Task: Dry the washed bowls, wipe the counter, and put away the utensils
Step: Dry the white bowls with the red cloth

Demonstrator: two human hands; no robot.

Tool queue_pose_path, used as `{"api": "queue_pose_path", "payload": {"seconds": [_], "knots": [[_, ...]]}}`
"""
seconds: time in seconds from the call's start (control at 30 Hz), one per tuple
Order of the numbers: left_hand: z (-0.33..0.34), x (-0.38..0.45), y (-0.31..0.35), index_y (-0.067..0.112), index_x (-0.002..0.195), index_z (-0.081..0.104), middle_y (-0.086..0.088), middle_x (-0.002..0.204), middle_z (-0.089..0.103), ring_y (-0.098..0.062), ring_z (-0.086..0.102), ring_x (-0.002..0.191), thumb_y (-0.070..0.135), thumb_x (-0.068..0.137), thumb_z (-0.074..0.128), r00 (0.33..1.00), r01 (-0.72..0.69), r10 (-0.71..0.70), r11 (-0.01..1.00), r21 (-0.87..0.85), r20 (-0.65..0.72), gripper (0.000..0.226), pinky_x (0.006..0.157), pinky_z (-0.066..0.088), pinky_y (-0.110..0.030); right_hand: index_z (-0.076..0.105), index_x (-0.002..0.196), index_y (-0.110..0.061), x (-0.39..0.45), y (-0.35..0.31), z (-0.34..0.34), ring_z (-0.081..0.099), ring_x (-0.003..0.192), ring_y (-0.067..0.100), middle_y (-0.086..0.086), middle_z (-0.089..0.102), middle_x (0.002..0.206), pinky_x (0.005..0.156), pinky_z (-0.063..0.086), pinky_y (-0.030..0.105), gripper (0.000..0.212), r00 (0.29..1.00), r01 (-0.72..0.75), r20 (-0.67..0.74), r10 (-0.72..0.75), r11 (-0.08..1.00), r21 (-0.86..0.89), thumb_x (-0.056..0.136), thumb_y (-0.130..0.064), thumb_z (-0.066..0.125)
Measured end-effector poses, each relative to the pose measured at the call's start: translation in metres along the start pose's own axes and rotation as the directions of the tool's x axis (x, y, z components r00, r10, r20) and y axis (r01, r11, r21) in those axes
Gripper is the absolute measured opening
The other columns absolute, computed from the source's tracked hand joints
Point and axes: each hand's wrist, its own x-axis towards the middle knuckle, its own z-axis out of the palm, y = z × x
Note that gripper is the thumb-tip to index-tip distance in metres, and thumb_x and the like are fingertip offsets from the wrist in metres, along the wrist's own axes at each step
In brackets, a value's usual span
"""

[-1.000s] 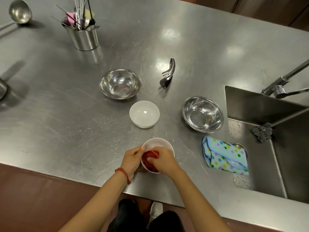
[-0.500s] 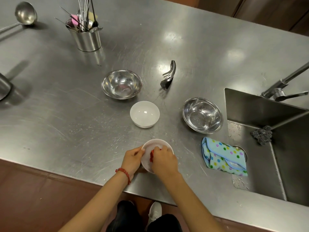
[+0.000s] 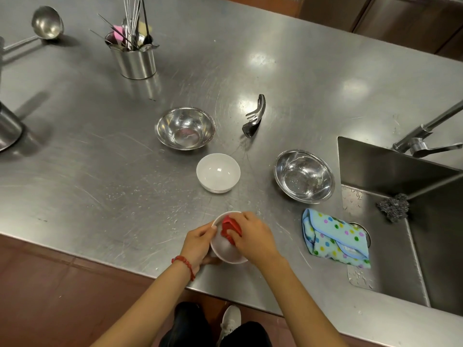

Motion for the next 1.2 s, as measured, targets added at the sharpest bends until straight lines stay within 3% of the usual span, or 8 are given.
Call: {"api": "queue_pose_path", "payload": {"seconds": [0.13,0.3,0.43,0.57,0.67,0.8,1.03,1.2], "knots": [[0.0,0.001,0.004,0.021,0.094,0.069,-0.011,0.102,0.067,-0.034,0.063,0.093,0.02,0.087,0.059,0.999,-0.027,0.028,1.0,0.006,-0.039,0.012,0.066,0.058,-0.05,0.052,0.115,-0.014,-0.005,-0.003,0.008,0.055,0.103,0.029,0.01,0.052,0.121,0.079,0.045,0.034,0.028,0.993,-0.06,0.09,0.08,0.977,-0.207,0.091,-0.028,0.045],[-0.006,-0.009,-0.009,0.009,0.117,0.059,-0.018,0.102,0.066,-0.032,0.065,0.09,0.019,0.079,0.07,0.992,-0.016,0.01,0.999,-0.042,-0.129,0.041,0.069,0.058,-0.048,0.063,0.091,-0.013,-0.002,-0.006,0.005,0.053,0.075,0.02,0.008,0.068,0.095,0.066,0.035,0.022,0.022,0.94,-0.34,0.055,0.336,0.934,0.113,0.083,-0.033,0.057],[0.002,-0.022,-0.023,0.03,0.105,0.067,-0.003,0.09,0.069,-0.023,0.068,0.08,0.019,0.087,0.059,0.997,-0.049,0.046,0.998,-0.035,-0.06,0.022,0.055,0.058,-0.035,0.067,0.081,-0.018,-0.002,-0.007,0.008,0.049,0.07,0.013,0.003,0.069,0.084,0.062,0.035,0.018,0.014,0.909,-0.393,0.029,0.416,0.831,0.394,0.079,-0.031,0.063],[0.012,-0.024,-0.017,0.035,0.098,0.066,-0.005,0.104,0.066,-0.029,0.064,0.096,0.014,0.093,0.047,0.996,-0.076,0.069,0.991,-0.114,-0.065,0.028,0.062,0.059,-0.039,0.066,0.098,-0.015,-0.002,-0.016,0.018,0.052,0.074,0.008,-0.002,0.062,0.088,0.052,0.034,0.003,0.017,0.935,-0.331,0.052,0.35,0.815,0.476,0.083,-0.023,0.062],[0.012,-0.022,-0.012,0.037,0.093,0.067,-0.005,0.103,0.067,-0.029,0.063,0.096,0.012,0.093,0.047,0.99,-0.106,0.098,0.991,-0.085,-0.099,0.032,0.067,0.059,-0.043,0.064,0.106,-0.017,0.0,-0.01,0.013,0.052,0.083,0.014,0.004,0.064,0.101,0.053,0.035,0.012,0.024,0.94,-0.329,0.226,0.256,0.855,0.402,0.083,-0.023,0.062],[0.011,-0.016,-0.002,0.039,0.079,0.068,-0.004,0.091,0.068,-0.03,0.065,0.084,0.013,0.091,0.049,0.996,-0.055,0.055,0.998,-0.001,-0.068,0.034,0.067,0.058,-0.049,0.068,0.093,-0.014,0.009,0.005,-0.005,0.053,0.083,0.016,0.0,0.059,0.084,0.068,0.039,0.023,0.017,0.908,-0.265,0.393,0.144,0.924,0.275,0.078,-0.02,0.065],[0.012,-0.021,-0.007,0.031,0.102,0.068,-0.006,0.11,0.064,-0.028,0.062,0.099,0.017,0.092,0.049,0.998,-0.024,0.017,0.993,-0.116,-0.054,0.025,0.07,0.058,-0.045,0.068,0.102,-0.024,0.009,-0.002,0.008,0.06,0.099,0.017,0.0,0.069,0.106,0.079,0.037,0.018,0.024,0.946,-0.32,0.101,0.308,0.835,0.447,0.079,-0.027,0.065],[0.014,-0.02,-0.003,0.025,0.108,0.065,-0.014,0.116,0.063,-0.035,0.06,0.104,0.012,0.094,0.045,0.989,-0.1,0.094,0.994,-0.051,-0.114,0.028,0.08,0.054,-0.056,0.066,0.105,-0.018,0.004,-0.005,0.013,0.059,0.092,0.016,0.004,0.068,0.104,0.078,0.039,0.02,0.024,0.961,-0.259,0.191,0.202,0.9,0.35,0.082,-0.026,0.062]]}}
